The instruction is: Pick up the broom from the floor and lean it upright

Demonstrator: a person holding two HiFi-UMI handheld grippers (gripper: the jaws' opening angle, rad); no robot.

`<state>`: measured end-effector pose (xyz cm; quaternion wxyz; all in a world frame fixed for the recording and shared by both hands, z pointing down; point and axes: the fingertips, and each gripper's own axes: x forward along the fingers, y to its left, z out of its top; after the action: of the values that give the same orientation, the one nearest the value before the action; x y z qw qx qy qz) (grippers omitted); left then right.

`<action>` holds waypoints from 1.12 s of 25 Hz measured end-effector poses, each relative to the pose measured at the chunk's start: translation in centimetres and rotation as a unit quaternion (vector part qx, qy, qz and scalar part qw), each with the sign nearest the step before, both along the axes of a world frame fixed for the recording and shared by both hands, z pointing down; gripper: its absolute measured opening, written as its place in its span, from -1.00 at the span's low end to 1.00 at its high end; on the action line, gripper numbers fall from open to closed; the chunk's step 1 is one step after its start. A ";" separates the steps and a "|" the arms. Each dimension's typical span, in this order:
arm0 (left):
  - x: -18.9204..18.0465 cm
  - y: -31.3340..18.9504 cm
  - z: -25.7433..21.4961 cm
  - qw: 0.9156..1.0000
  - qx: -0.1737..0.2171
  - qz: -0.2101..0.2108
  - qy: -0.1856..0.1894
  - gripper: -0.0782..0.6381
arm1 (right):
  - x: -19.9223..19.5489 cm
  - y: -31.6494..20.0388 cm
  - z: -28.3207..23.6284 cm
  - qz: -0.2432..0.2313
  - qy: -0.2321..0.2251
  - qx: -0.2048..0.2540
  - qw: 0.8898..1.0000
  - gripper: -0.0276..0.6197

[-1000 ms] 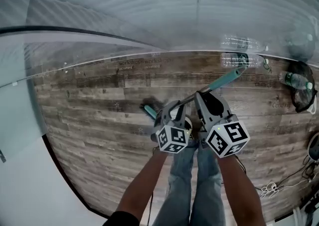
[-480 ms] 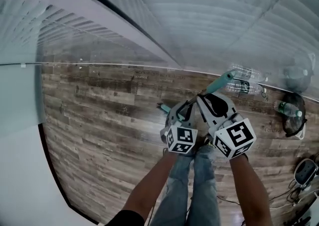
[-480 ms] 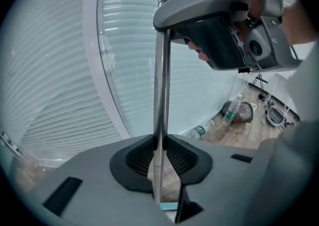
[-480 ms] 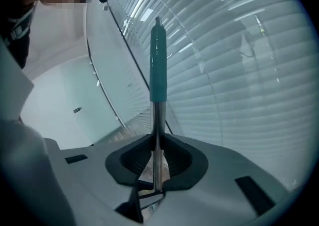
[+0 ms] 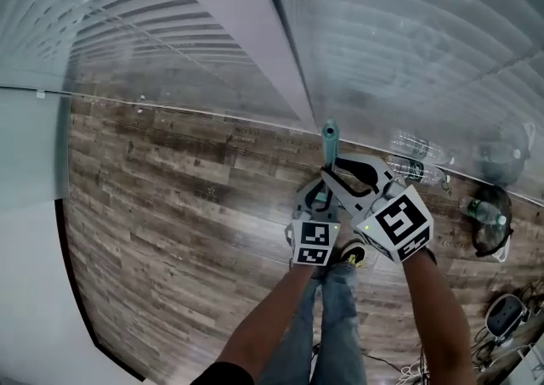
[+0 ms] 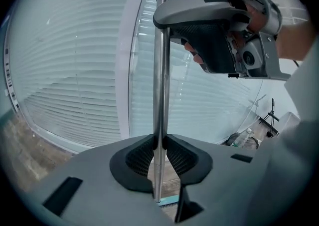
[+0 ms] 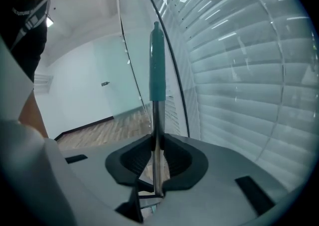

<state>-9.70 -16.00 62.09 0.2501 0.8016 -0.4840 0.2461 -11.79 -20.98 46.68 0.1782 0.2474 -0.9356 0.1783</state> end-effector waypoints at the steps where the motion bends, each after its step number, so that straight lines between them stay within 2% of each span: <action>1: -0.1 -0.1 0.2 1.000 -0.003 -0.003 0.002 -0.54 | -0.2 -0.1 0.2 0.002 -0.001 0.000 1.000 -0.66; 8: -0.6 -1.3 0.9 1.000 0.001 0.002 0.002 -0.54 | -0.9 -1.7 1.0 0.024 -0.002 0.003 1.000 -0.66; 13: -0.2 -2.0 1.2 1.000 0.006 0.025 -0.007 -0.54 | -0.6 -2.4 1.5 0.039 -0.007 0.000 0.999 -0.65; 19: -0.1 -2.1 1.6 1.000 0.004 0.022 -0.021 -0.53 | -0.5 -2.7 1.7 0.053 0.001 0.008 0.999 -0.64; 24: -0.6 -1.8 1.8 1.000 0.006 0.016 -0.027 -0.45 | 0.4 -3.0 1.9 0.083 -0.013 -0.006 0.996 -0.45; 28: -0.9 -1.3 1.9 0.999 0.003 0.024 -0.030 -0.39 | 0.9 -2.8 1.8 0.091 -0.009 0.000 0.996 -0.43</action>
<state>-10.59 -17.31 64.02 0.2271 0.8061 -0.4726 0.2743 -10.89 -23.74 48.48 0.1532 0.3298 -0.9107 0.1960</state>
